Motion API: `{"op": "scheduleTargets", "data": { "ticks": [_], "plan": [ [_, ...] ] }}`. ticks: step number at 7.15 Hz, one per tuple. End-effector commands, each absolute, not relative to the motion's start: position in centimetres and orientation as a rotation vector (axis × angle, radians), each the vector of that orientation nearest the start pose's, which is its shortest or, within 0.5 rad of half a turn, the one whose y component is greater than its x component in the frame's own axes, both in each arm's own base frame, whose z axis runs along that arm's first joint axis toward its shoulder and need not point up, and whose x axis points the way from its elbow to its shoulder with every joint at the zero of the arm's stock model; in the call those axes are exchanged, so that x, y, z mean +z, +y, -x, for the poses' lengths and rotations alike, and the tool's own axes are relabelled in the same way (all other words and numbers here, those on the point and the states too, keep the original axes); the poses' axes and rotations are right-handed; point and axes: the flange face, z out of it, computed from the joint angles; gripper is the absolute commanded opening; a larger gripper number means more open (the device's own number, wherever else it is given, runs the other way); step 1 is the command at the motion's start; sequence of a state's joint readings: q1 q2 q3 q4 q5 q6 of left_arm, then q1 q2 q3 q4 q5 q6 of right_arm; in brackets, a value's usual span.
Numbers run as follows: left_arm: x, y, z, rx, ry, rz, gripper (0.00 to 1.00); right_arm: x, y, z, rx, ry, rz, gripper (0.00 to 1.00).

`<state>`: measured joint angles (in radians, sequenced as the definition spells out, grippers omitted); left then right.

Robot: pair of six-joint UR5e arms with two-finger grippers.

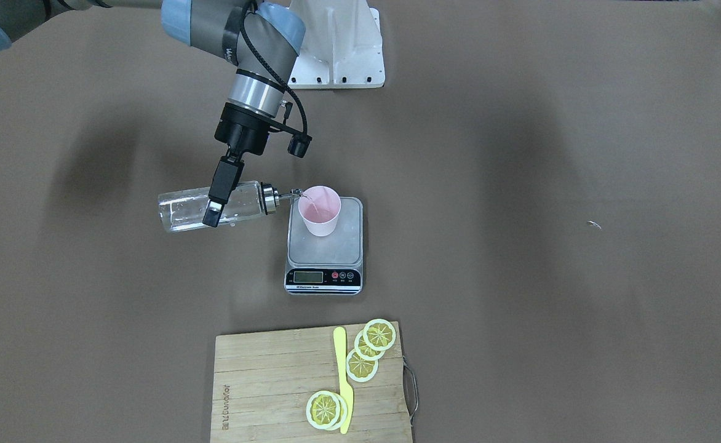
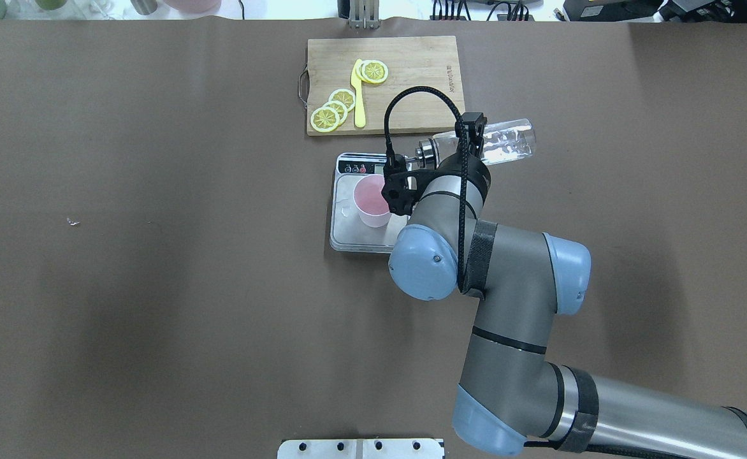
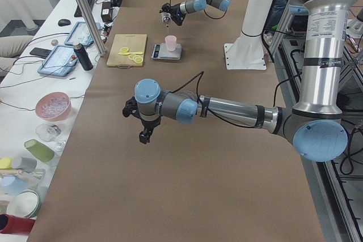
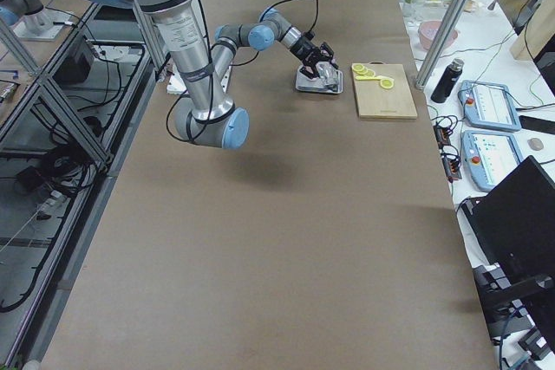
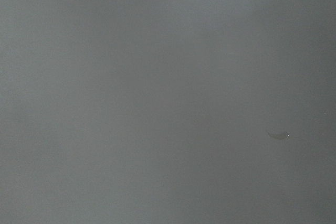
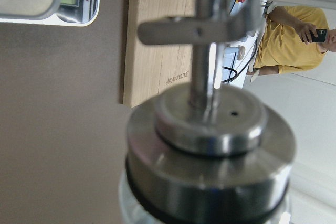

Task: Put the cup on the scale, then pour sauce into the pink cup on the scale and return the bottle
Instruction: 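Tilt the bottle upright with the right gripper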

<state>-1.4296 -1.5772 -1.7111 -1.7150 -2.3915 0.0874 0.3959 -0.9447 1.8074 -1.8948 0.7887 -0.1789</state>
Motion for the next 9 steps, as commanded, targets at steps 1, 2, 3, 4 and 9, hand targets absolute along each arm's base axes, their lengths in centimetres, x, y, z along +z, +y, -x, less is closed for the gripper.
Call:
{"op": "scheduleTargets", "data": {
  "ticks": [1, 2, 3, 4, 9],
  "plan": [
    [56.7, -51.0, -0.9, 0.329, 0.825, -0.254, 0.99, 21.7, -42.8, 49.7, -1.039, 0.435, -0.860, 0.23],
    [56.5, -51.1, -0.8, 0.328, 0.825, -0.259, 0.99, 21.7, -42.8, 49.6, -1.016, 0.413, -0.875, 0.23],
    [56.1, -51.3, -0.9, 0.329, 0.825, -0.265, 0.99, 21.9, -42.7, 49.5, -0.985, 0.371, -0.920, 0.23],
    [55.9, -51.5, -0.8, 0.329, 0.824, -0.269, 0.99, 23.0, -42.4, 49.5, -0.931, 0.282, -0.956, 0.23],
    [58.7, -51.6, -0.7, 0.315, 0.823, -0.217, 0.99, 22.0, -41.9, 45.5, -0.675, -0.076, -0.993, 0.23]
  ]
}}
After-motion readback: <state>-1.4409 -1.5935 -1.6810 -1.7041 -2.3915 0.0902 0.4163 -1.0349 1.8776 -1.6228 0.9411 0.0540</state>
